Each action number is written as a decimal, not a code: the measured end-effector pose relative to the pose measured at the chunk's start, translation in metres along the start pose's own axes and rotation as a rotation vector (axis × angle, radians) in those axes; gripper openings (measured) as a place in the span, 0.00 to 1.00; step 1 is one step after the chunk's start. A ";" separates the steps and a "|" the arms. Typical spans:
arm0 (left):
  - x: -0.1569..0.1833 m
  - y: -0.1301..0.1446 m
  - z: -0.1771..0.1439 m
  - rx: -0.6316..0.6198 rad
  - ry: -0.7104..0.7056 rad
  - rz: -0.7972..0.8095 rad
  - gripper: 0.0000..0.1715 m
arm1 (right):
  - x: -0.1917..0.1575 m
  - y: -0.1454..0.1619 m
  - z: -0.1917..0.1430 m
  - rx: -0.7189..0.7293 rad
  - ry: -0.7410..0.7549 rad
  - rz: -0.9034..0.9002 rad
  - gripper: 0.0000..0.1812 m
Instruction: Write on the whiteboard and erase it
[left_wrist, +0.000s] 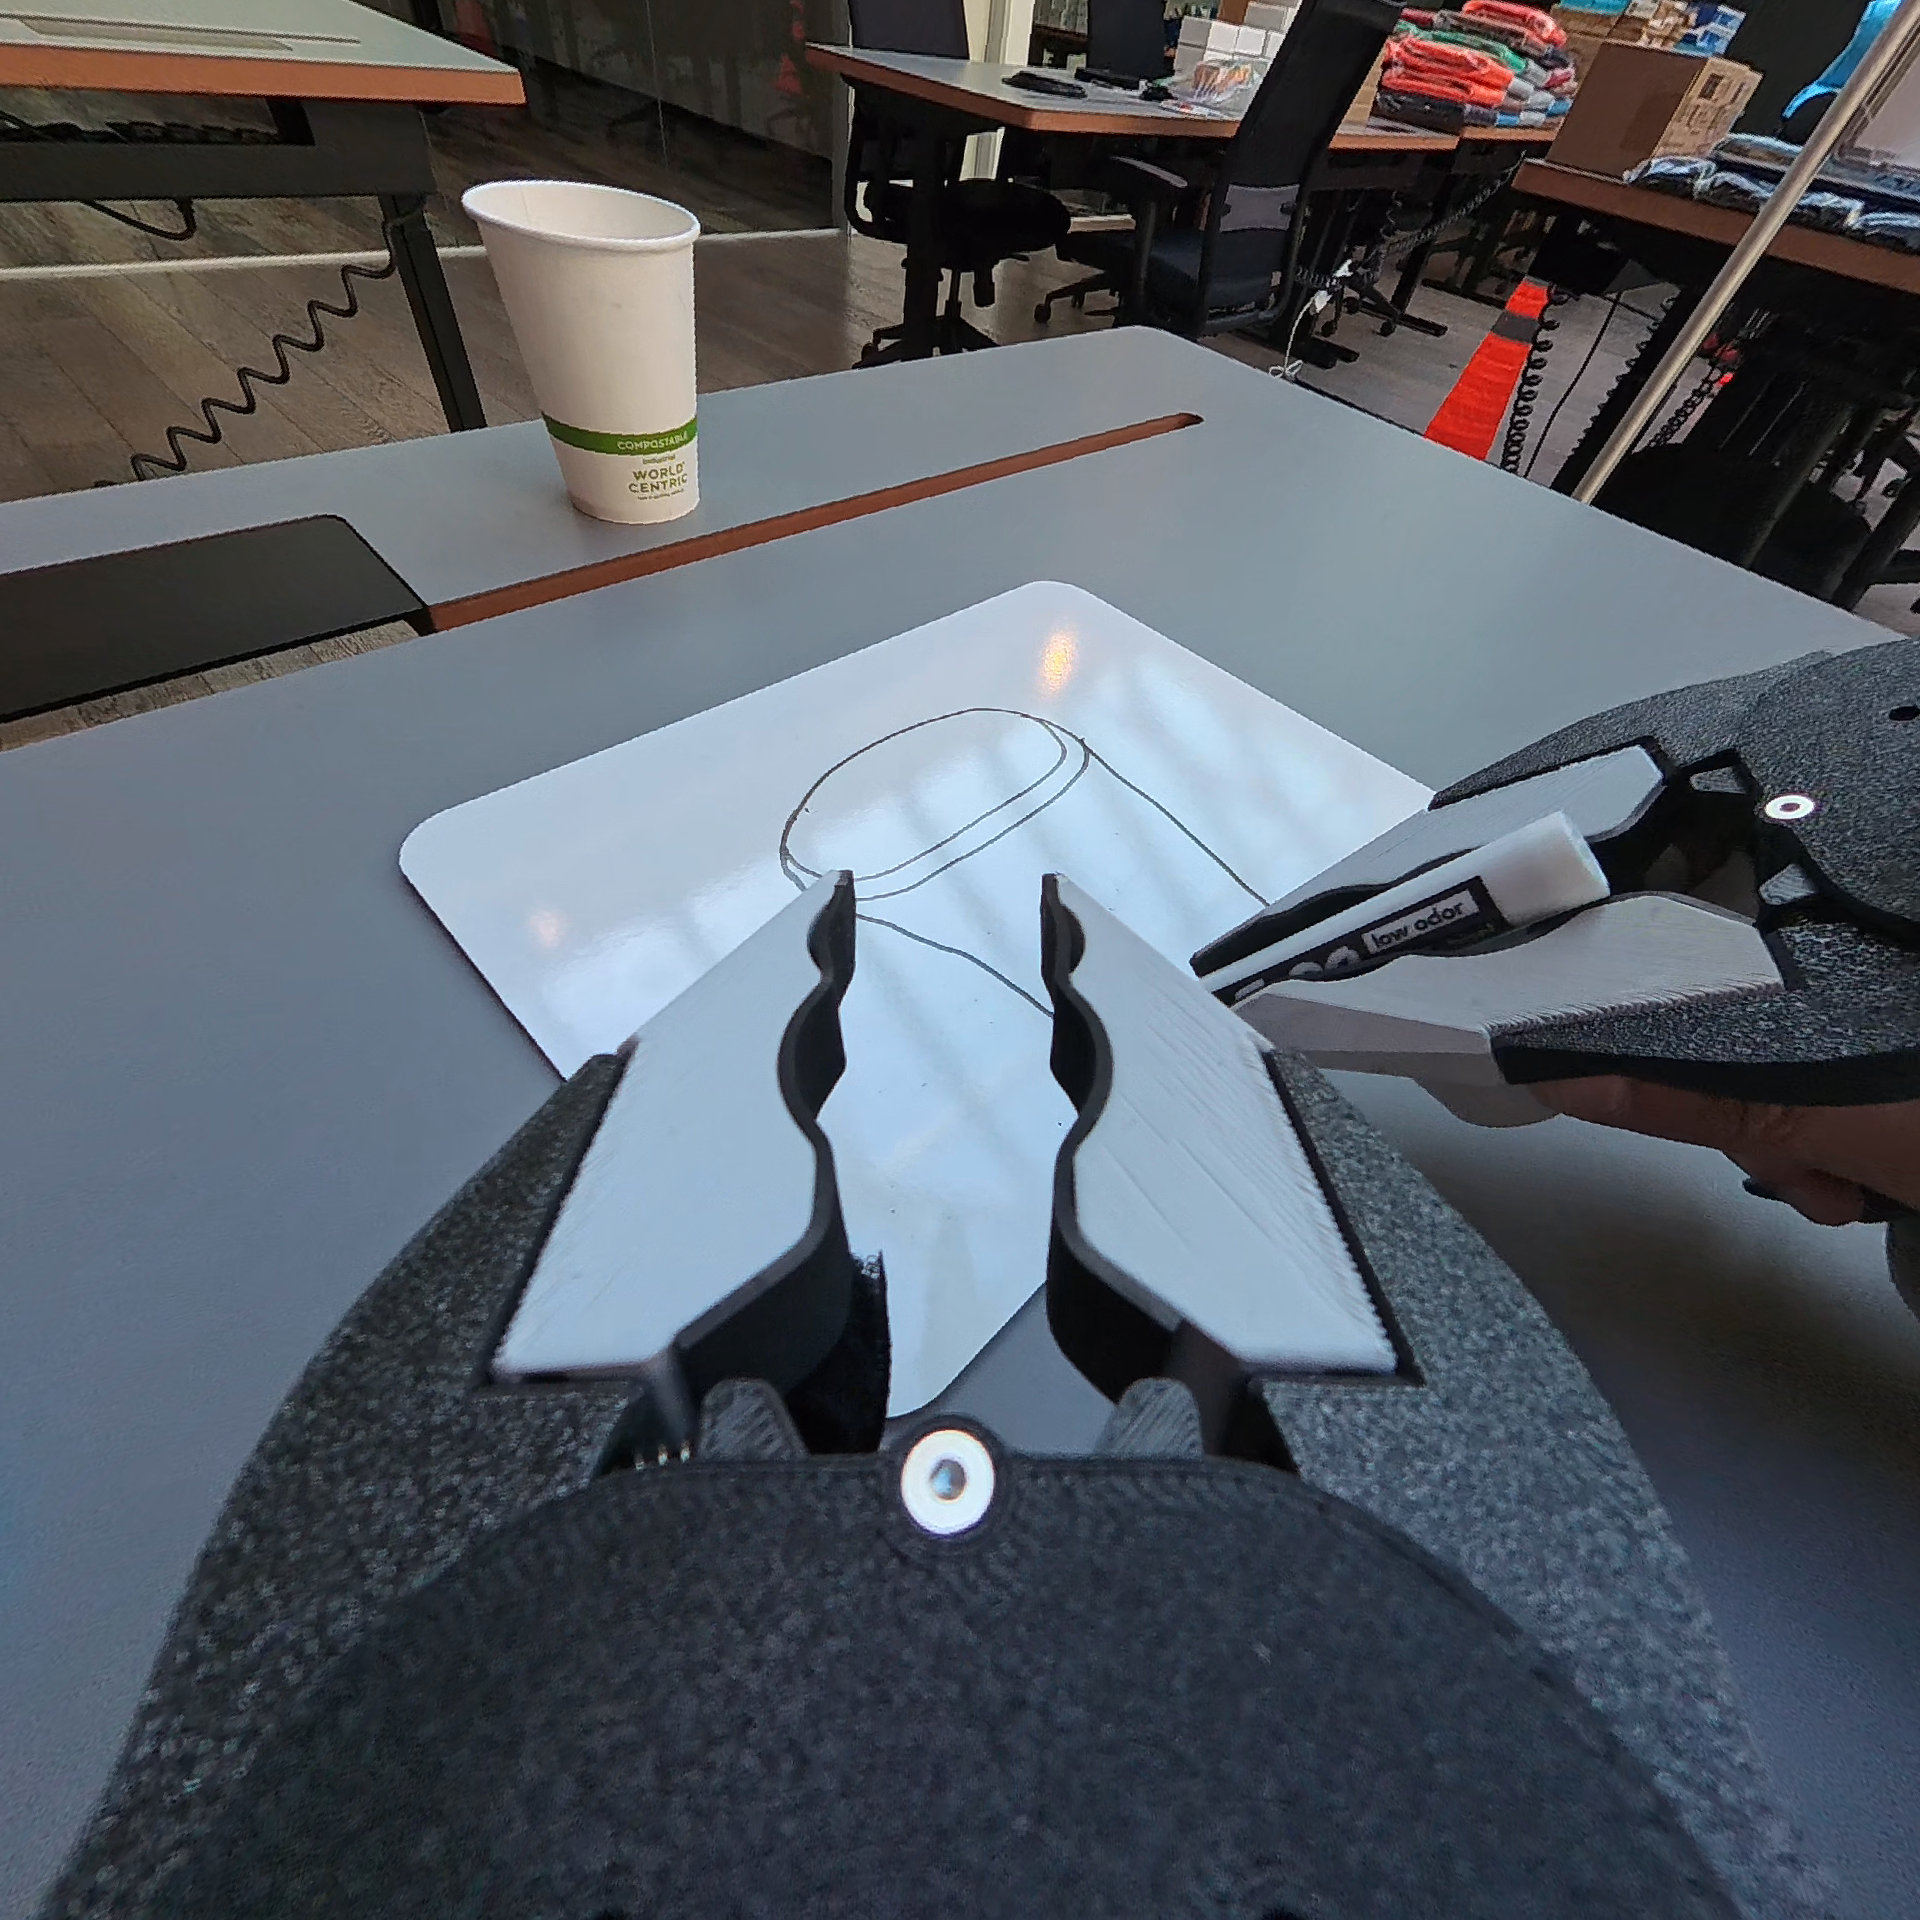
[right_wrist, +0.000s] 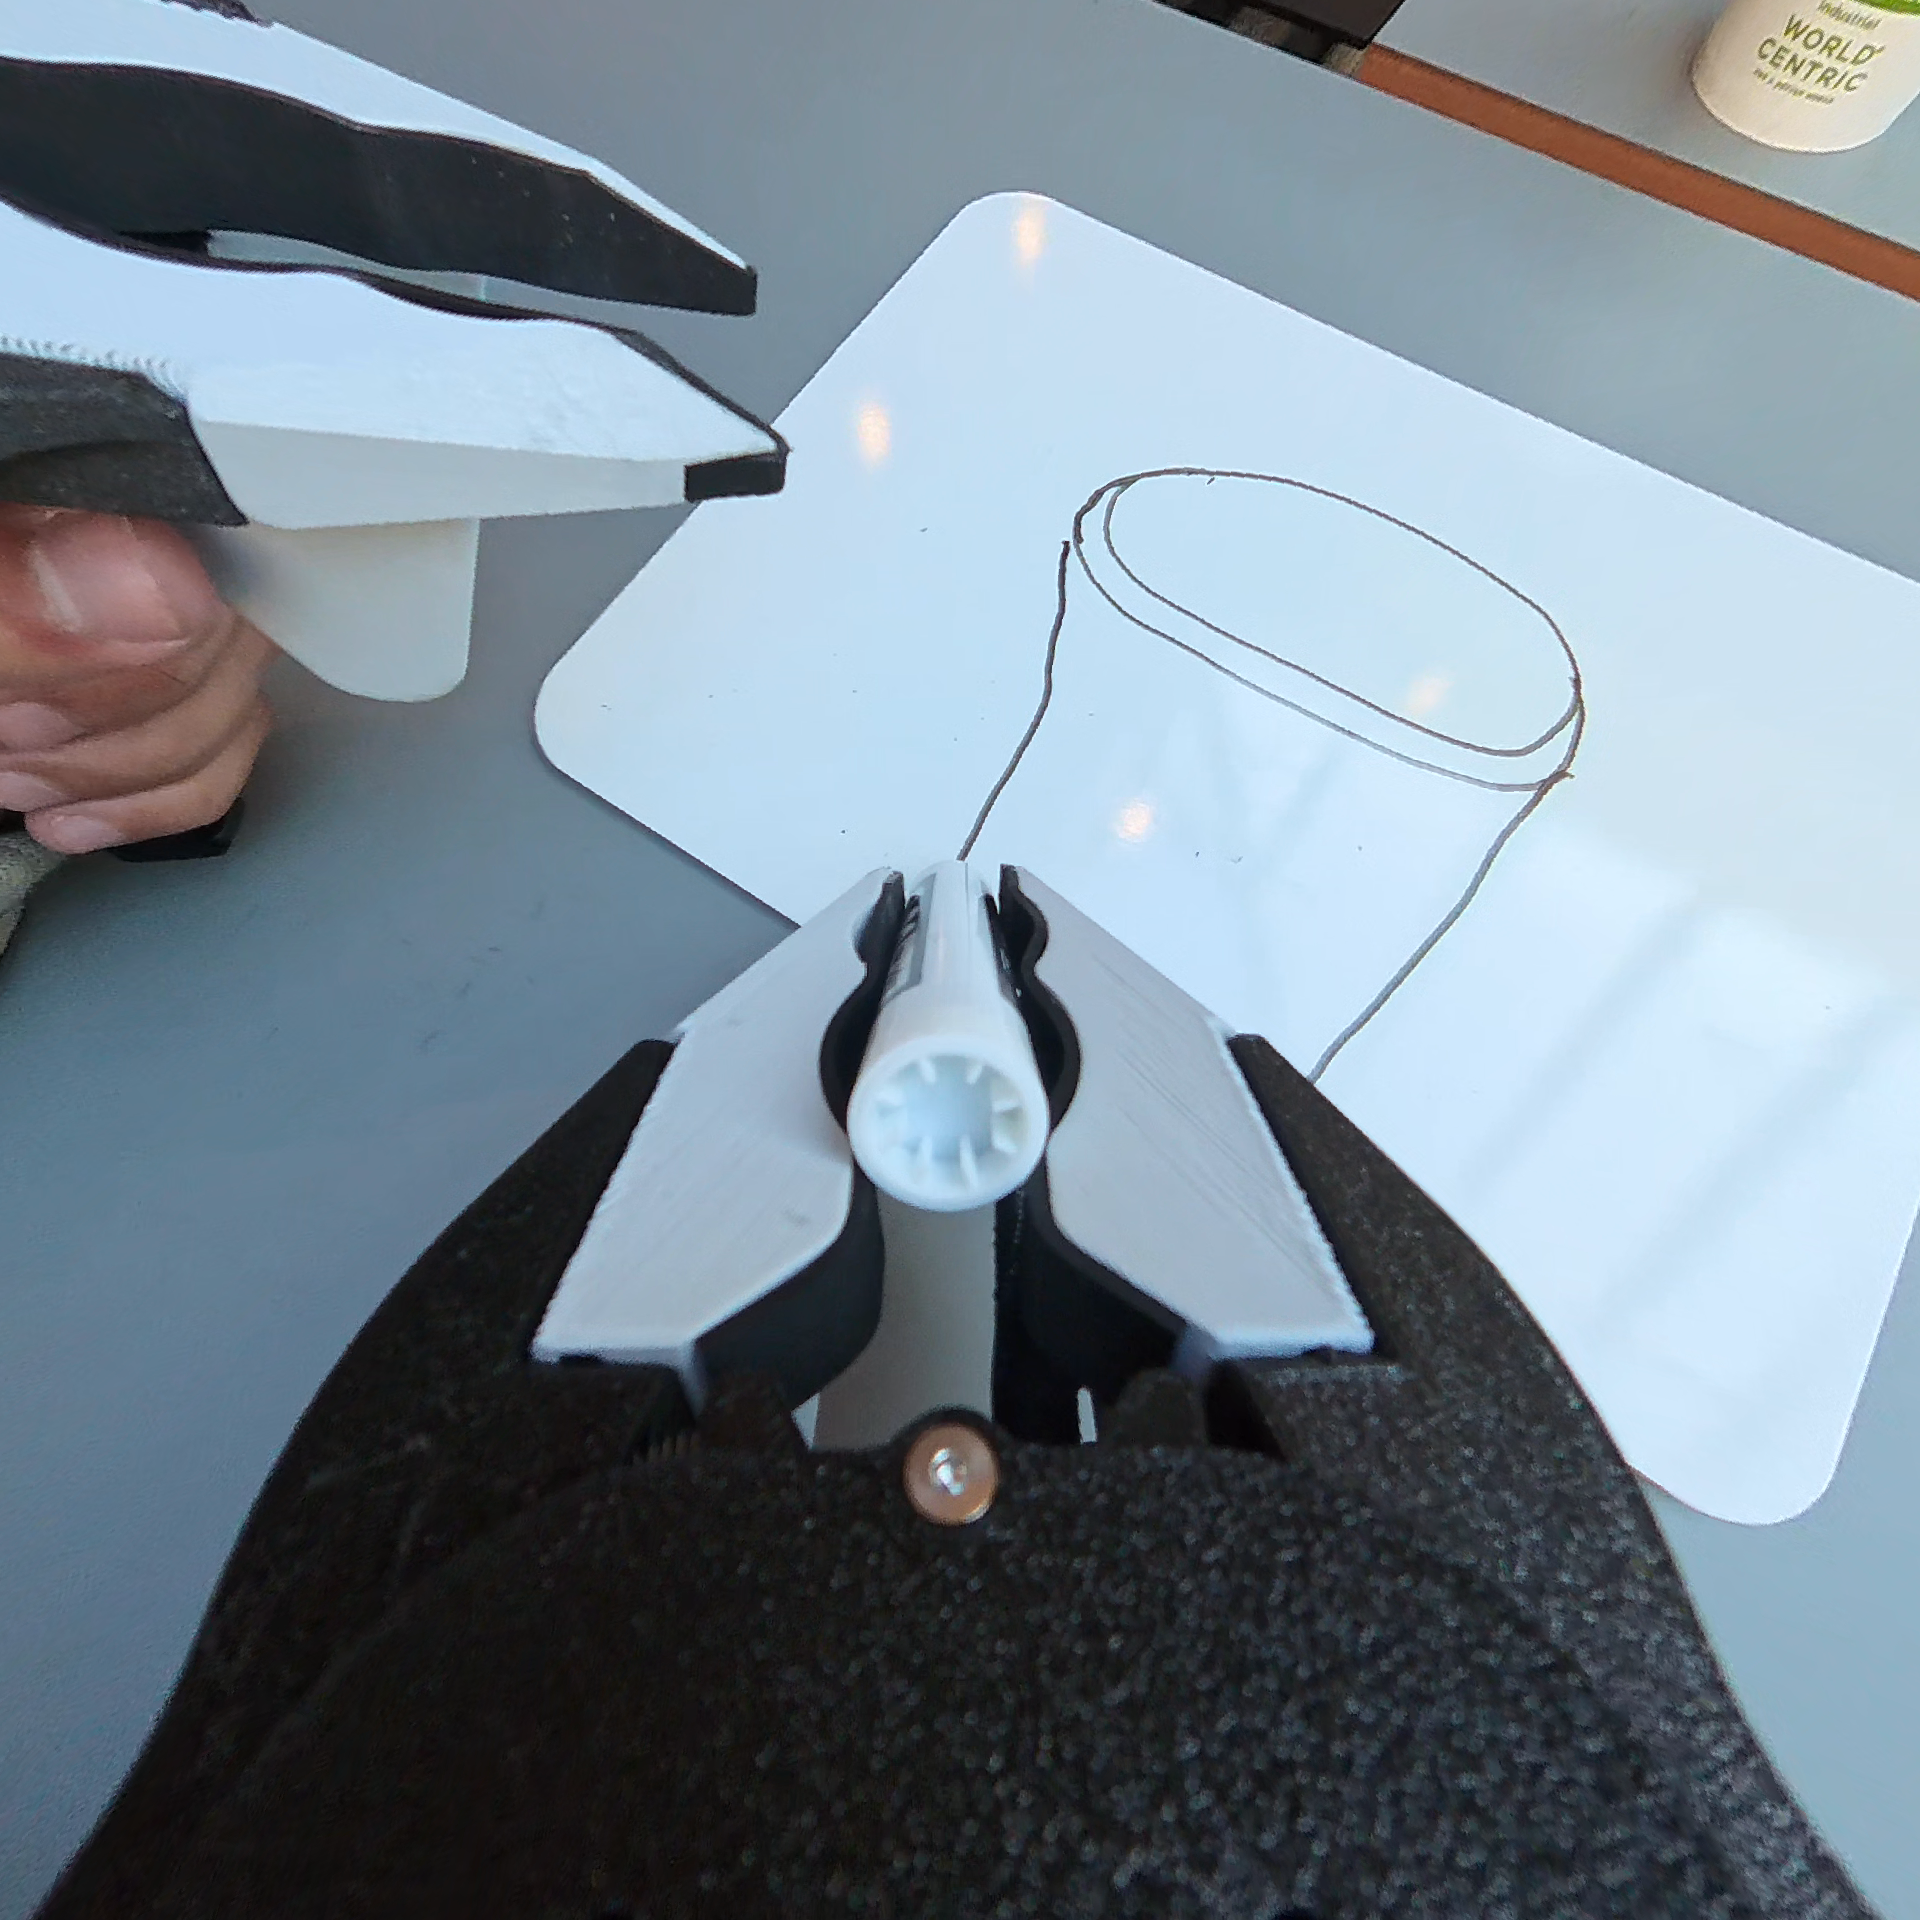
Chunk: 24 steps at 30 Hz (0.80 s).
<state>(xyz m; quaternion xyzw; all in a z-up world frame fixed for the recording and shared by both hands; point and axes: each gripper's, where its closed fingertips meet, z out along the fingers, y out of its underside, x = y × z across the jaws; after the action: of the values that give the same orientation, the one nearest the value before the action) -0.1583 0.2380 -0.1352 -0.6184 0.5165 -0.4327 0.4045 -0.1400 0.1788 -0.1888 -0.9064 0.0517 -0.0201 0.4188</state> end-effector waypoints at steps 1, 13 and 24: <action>0.000 0.000 0.000 0.000 0.000 0.000 0.21 | -0.001 0.000 0.000 -0.003 -0.009 0.000 0.10; 0.000 0.001 0.001 -0.003 0.000 0.003 0.21 | 0.000 0.003 -0.003 -0.017 -0.017 0.018 0.10; 0.000 0.002 0.003 -0.008 0.001 0.007 0.21 | 0.009 0.010 -0.013 -0.031 0.001 0.037 0.10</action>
<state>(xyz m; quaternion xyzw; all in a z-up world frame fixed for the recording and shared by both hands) -0.1562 0.2382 -0.1378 -0.6181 0.5205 -0.4294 0.4034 -0.1332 0.1617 -0.1885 -0.9116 0.0692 -0.0121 0.4050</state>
